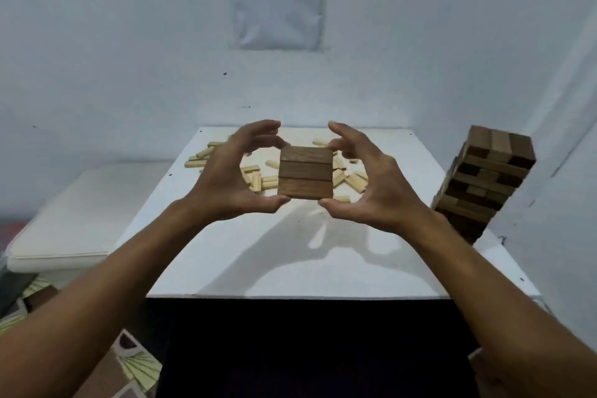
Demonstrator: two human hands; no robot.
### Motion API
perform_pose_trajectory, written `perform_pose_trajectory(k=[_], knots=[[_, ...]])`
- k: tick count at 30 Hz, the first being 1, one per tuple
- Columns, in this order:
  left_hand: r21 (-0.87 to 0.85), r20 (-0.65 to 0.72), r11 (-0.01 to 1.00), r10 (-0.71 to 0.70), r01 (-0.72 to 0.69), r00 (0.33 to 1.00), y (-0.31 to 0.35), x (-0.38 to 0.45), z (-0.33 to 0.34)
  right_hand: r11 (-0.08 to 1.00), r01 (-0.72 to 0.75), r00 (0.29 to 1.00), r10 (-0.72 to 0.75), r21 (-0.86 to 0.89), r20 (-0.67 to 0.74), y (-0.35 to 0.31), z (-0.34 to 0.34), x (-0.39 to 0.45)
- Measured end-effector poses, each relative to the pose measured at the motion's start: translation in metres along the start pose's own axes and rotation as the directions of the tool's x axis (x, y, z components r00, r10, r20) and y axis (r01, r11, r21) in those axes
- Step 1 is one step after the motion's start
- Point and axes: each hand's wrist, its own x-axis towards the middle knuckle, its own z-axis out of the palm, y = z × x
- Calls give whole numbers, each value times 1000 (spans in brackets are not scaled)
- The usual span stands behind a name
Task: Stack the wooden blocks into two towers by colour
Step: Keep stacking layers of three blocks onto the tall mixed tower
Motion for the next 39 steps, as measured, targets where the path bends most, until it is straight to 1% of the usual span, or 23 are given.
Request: perform_pose_trajectory(k=[4, 6, 10, 13, 18, 24, 28, 32, 39], knots=[[-47, -2, 991, 122, -122, 992, 26, 44, 1, 993, 25, 997, -33, -117, -64, -14, -50, 8], [-74, 9, 981, 180, -178, 984, 37, 69, 11, 983, 16, 994, -34, -182, -100, -16, -76, 6], [-155, 42, 957, 253, -244, 967, 56, 113, 46, 963, -62, 986, 18, -261, -168, -11, -123, -5], [-231, 76, 939, 280, -256, 957, 69, 139, 76, 951, -154, 971, 94, -270, -221, -4, -154, -19], [-313, 163, 925, 278, -218, 947, 87, 168, 123, 933, -284, 935, 217, -223, -281, 10, -191, -43], [-346, 298, 933, 208, -97, 932, 86, 181, 154, 894, -421, 888, 372, -154, -269, 32, -204, -55], [-350, 372, 937, 152, -14, 916, 81, 182, 162, 885, -456, 871, 422, -93, -252, 41, -205, -57], [-336, 417, 941, 102, 48, 903, 77, 183, 165, 877, -478, 859, 453, -56, -238, 46, -203, -56], [-321, 461, 942, 66, 96, 885, 73, 184, 166, 859, -507, 849, 482, -75, -215, 49, -204, -54]])
